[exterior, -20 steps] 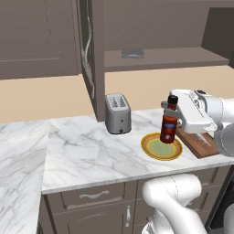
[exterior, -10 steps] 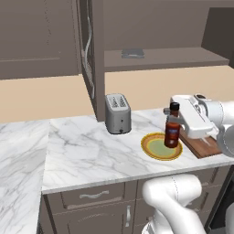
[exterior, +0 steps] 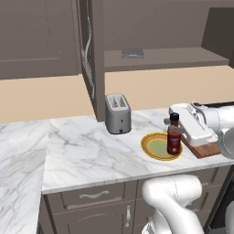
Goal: Pick the fish from the plate and place it on the cutting board. Then pick the condiment bottle from the cabinet and place it next to the cutting board.
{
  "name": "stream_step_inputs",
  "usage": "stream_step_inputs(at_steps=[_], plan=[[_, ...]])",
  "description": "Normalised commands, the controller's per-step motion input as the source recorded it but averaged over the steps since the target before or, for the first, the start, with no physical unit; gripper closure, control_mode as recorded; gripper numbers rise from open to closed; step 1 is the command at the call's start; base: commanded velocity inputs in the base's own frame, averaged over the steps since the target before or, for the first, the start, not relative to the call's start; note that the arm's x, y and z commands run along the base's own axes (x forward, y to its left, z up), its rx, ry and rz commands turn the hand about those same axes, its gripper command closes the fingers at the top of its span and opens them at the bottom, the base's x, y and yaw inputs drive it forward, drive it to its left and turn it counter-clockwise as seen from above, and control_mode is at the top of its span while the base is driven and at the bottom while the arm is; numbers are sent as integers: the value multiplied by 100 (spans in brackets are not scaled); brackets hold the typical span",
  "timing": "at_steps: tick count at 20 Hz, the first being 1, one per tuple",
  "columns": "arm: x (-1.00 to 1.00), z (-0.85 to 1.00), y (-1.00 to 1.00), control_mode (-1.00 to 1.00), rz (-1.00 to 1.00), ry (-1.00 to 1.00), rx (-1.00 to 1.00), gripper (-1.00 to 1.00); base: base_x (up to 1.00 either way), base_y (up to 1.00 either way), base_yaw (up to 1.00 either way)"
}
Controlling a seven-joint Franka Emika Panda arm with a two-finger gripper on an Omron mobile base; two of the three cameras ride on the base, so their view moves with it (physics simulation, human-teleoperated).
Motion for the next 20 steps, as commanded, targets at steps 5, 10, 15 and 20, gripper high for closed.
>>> stream_step_inputs(at_steps=[5, 10, 15, 20], plan=[[0, -49, -14, -100, 1, 0, 0, 100, 0, 0, 0], [0, -43, -31, -100, 0, -1, 0, 100, 0, 0, 0], [0, -35, -35, -100, -1, -5, 0, 100, 0, 0, 0], [3, -29, -30, -100, -2, -4, 0, 100, 0, 0, 0]])
